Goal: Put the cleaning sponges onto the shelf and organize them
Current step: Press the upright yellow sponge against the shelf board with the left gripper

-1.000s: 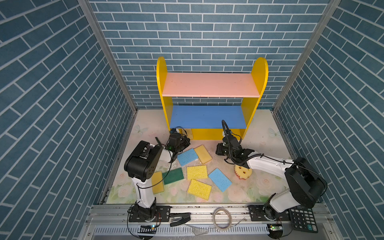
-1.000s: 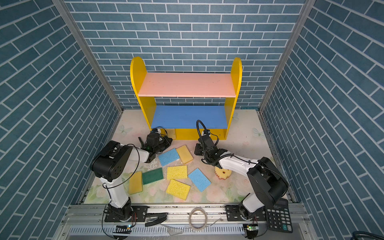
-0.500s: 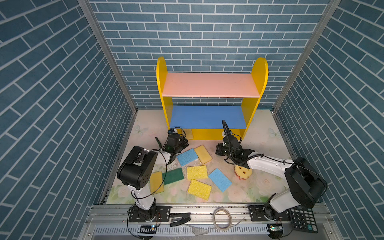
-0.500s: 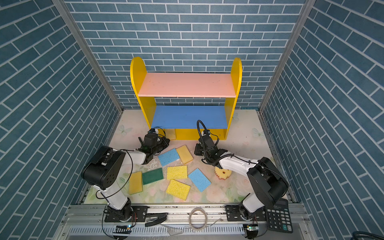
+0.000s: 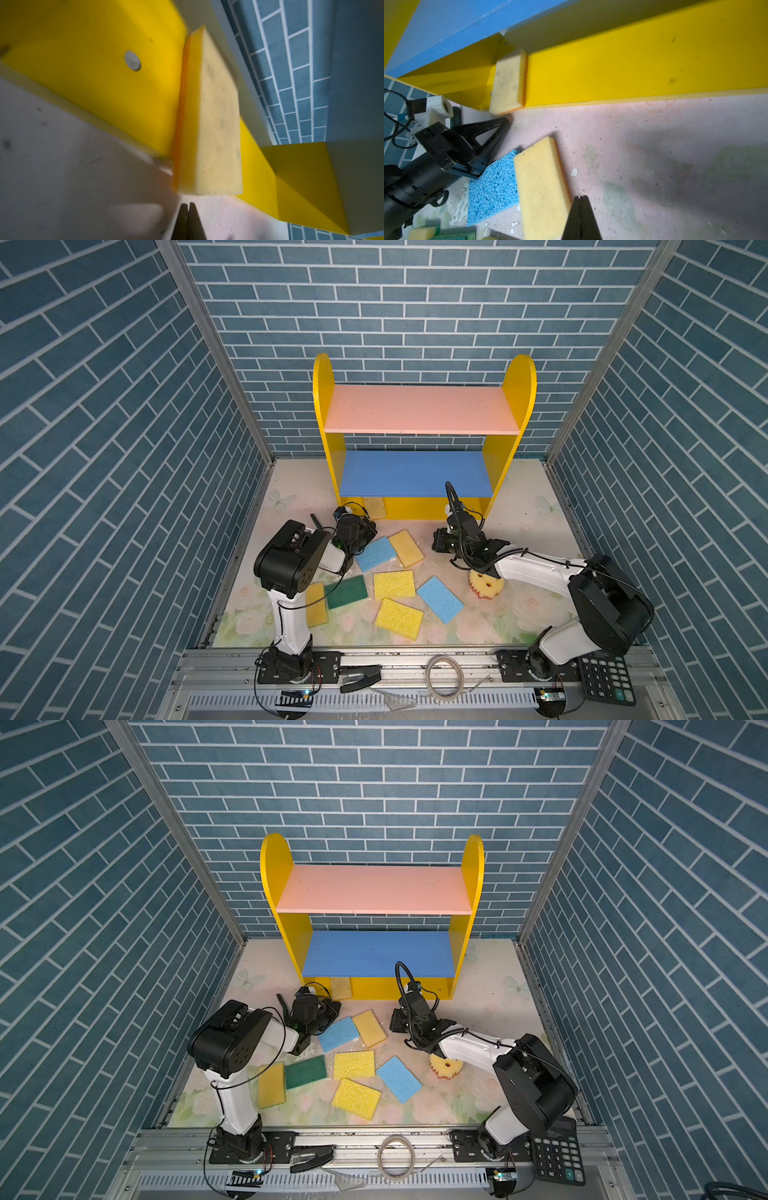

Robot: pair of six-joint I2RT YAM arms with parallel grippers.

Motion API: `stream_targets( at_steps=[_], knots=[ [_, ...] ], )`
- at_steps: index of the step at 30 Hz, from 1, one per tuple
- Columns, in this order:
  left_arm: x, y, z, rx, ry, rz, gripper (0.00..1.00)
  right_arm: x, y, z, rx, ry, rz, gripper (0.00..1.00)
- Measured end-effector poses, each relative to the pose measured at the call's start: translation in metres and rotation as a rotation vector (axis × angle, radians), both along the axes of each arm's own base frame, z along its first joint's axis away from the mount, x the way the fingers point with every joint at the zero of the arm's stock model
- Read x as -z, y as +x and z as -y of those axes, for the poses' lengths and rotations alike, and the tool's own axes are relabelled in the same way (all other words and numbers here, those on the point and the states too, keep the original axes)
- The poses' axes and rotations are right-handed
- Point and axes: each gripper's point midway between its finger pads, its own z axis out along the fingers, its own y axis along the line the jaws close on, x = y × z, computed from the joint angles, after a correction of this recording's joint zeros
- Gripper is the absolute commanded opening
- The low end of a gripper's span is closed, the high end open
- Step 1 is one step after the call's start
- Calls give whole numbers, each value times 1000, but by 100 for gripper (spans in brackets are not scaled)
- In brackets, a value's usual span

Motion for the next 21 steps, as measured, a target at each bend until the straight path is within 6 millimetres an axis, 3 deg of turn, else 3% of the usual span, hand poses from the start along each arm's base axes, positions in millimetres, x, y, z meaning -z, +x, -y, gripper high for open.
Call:
stream_targets(
  at_steps=[21],
  knots=[
    [-7,18,-9,-105,-52,79,2,2,1,2,3,-2,-9,0]
  ],
)
